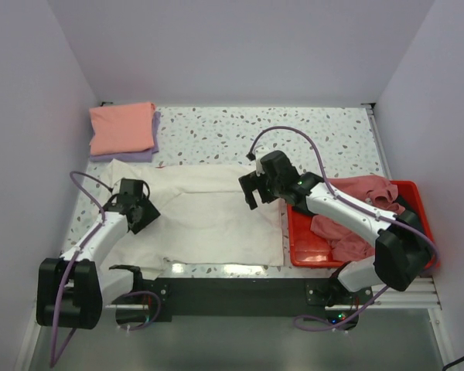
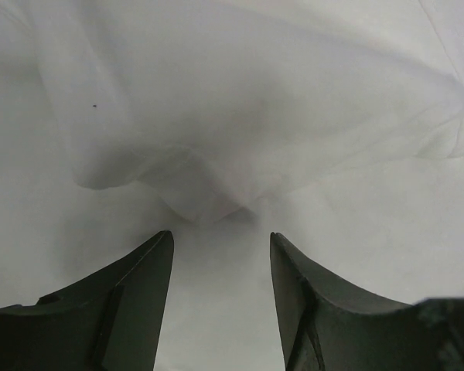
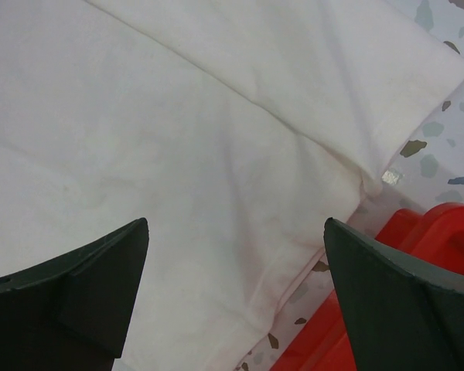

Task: Fold and stack the t-shirts
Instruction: Fold the tshirt

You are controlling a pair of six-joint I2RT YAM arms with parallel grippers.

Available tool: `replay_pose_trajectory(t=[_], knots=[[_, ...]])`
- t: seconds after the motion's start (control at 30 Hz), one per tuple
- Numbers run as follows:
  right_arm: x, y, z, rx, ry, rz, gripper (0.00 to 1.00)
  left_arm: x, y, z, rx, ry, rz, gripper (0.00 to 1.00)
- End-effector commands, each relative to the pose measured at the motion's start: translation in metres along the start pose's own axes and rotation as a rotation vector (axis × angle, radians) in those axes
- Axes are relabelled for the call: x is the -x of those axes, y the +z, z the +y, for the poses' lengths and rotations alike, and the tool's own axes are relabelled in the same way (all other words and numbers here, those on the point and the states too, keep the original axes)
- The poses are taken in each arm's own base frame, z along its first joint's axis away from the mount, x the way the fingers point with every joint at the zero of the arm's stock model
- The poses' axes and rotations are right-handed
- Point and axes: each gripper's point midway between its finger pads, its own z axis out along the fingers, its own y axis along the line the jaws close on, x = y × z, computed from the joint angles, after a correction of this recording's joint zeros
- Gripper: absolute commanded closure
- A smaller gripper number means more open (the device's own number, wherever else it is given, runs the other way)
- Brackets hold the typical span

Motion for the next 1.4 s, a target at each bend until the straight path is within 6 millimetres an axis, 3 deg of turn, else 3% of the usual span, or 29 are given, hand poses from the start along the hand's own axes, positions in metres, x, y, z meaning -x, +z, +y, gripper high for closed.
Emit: replay_pose_trajectory(t=[0.0,0.23,0.33,0.93,1.03,1.13,1.17,1.37], knots=[[0.008,-0.005,-0.006,-0.029,0.005,-0.035,0.01,0.015,-0.001,-0.009,-0.021,-0.005,-0.055,0.43],[0.006,-0.007,-0.010,-0.053,0.003,-0.030,0.01,0.017,0.009,-0.014,-0.017,0.006,-0.045,0.53],[0.005,-0.009,-0.012,-0.058,0.003,-0.030,0.01,0.017,0.010,-0.014,-0.012,0.009,-0.039,0.62],[0.003,-0.009,-0.010,-0.048,0.006,-0.030,0.01,0.033,0.015,-0.017,0.005,0.000,-0.104,0.73],[0.004,-0.008,-0.009,-0.045,0.006,-0.030,0.01,0.034,0.016,-0.015,0.017,0.001,-0.107,0.80],[0.004,-0.007,-0.009,-0.040,0.007,-0.026,0.01,0.037,0.015,-0.016,0.015,-0.003,-0.120,0.92],[0.003,-0.006,-0.008,-0.038,0.006,-0.024,0.01,0.038,0.014,-0.016,0.013,-0.004,-0.124,1.00],[0.001,-0.002,-0.006,-0.032,0.007,-0.013,0.01,0.041,0.008,-0.024,-0.030,-0.002,-0.136,1.00]])
